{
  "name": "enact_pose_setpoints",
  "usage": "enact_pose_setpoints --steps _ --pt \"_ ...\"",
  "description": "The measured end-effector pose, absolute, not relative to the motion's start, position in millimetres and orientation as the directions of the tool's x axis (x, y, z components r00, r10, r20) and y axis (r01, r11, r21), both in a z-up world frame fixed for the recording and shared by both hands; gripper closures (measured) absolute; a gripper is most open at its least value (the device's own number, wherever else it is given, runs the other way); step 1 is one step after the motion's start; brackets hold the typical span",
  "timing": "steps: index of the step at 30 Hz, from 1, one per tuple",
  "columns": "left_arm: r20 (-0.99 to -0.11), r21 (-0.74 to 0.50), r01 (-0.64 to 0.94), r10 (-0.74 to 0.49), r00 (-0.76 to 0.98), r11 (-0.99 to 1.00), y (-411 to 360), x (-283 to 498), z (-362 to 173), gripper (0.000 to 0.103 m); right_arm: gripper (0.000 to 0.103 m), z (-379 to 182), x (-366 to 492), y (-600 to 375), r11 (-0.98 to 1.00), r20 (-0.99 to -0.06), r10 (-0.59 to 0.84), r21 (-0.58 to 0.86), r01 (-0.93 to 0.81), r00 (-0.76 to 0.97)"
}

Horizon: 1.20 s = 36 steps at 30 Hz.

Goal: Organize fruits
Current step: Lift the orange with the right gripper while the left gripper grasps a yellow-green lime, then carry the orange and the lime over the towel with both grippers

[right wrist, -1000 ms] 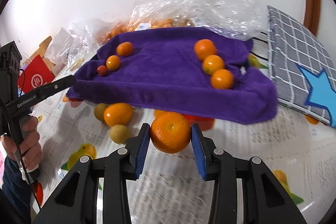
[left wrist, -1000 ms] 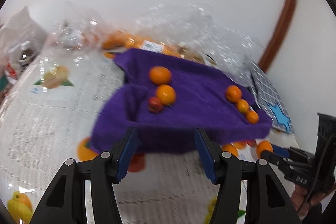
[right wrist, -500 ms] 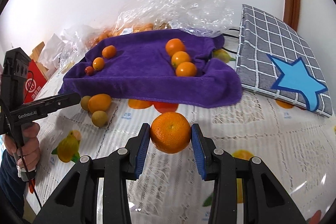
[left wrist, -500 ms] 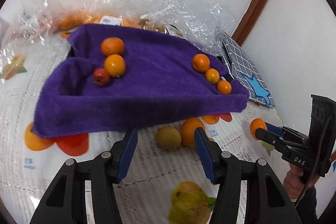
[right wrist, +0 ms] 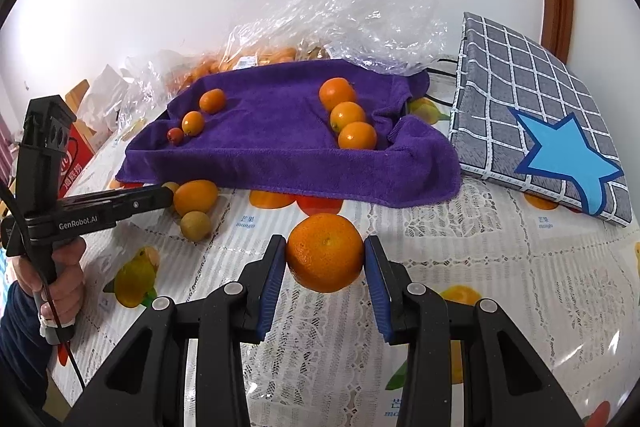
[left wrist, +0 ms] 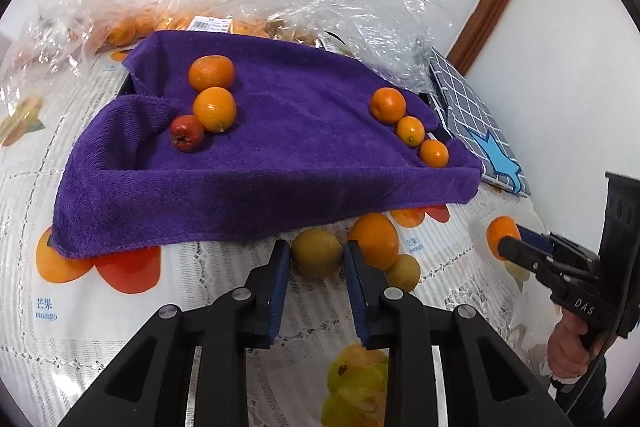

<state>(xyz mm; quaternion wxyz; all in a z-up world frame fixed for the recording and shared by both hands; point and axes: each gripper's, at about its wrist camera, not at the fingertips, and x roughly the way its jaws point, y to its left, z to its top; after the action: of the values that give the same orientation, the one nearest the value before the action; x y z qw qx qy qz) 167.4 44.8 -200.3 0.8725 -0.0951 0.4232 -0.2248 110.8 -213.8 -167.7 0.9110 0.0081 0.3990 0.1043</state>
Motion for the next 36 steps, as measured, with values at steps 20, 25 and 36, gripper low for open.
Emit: enact_pose_setpoints --steps 20,25,36 --pt "-0.697 -0.320 0.312 -0.446 0.561 0.894 40 168 -200 0.077 0.063 -176 115 -214 0.978 -0.737 0.201 0.113 -0.176 0.646" --pt "-0.640 -0.329 0.303 -0.447 0.625 0.895 48 163 -188 0.077 0.063 -171 115 -211 0.978 -0.732 0.198 0.106 -0.178 0.652" --pt "-0.560 -0.347 0.244 -0.409 0.721 0.906 75 158 -170 0.077 0.063 -156 121 -215 0.984 -0.706 0.175 0.098 -0.150 0.686"
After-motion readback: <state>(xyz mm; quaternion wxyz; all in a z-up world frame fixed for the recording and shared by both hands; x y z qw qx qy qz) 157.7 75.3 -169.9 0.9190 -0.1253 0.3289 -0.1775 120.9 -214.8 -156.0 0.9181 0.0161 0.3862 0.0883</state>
